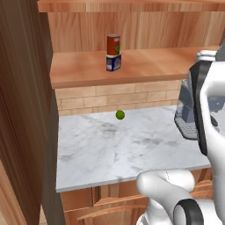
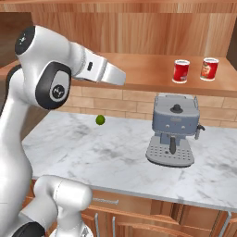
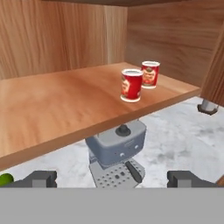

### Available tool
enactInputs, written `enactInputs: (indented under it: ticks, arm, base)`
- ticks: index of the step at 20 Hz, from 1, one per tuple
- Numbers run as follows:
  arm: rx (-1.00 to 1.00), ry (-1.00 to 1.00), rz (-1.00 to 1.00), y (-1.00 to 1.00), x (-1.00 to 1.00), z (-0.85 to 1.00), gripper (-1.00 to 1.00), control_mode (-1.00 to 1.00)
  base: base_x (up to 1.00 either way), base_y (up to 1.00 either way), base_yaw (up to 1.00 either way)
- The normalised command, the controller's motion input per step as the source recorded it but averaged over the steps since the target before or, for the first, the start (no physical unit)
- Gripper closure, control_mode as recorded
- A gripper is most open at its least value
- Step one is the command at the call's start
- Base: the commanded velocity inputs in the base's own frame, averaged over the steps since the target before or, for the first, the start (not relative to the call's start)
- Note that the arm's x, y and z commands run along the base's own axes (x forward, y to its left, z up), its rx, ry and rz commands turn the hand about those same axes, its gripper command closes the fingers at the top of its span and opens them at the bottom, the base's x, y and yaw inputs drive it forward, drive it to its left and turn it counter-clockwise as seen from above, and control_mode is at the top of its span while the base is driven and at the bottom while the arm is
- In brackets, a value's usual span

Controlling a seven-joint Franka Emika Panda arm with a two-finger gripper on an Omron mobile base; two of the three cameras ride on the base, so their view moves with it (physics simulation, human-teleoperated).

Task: Stack two cans on top of the other two cans in the cabinet.

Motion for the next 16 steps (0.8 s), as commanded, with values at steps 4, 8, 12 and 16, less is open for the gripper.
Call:
enactInputs:
  ticks: [4,8,12,16]
  arm:
    - [0.0,0.0,0.0,-0.29,0.0,-0.07,-1.0,-1.0]
    - [0.0,0.0,0.0,-0.32,0.0,0.0,-1.0,-1.0]
    - [0.0,0.0,0.0,-0.33,0.04,0.0,-1.0,-1.0]
    - [0.0,0.03,0.0,-0.32,0.07,0.01,-1.0,-1.0]
  base:
    - [0.0,0.0,0.0]
    - [0.0,0.0,0.0]
    - [0.0,0.0,0.0]
    - [0.0,0.0,0.0]
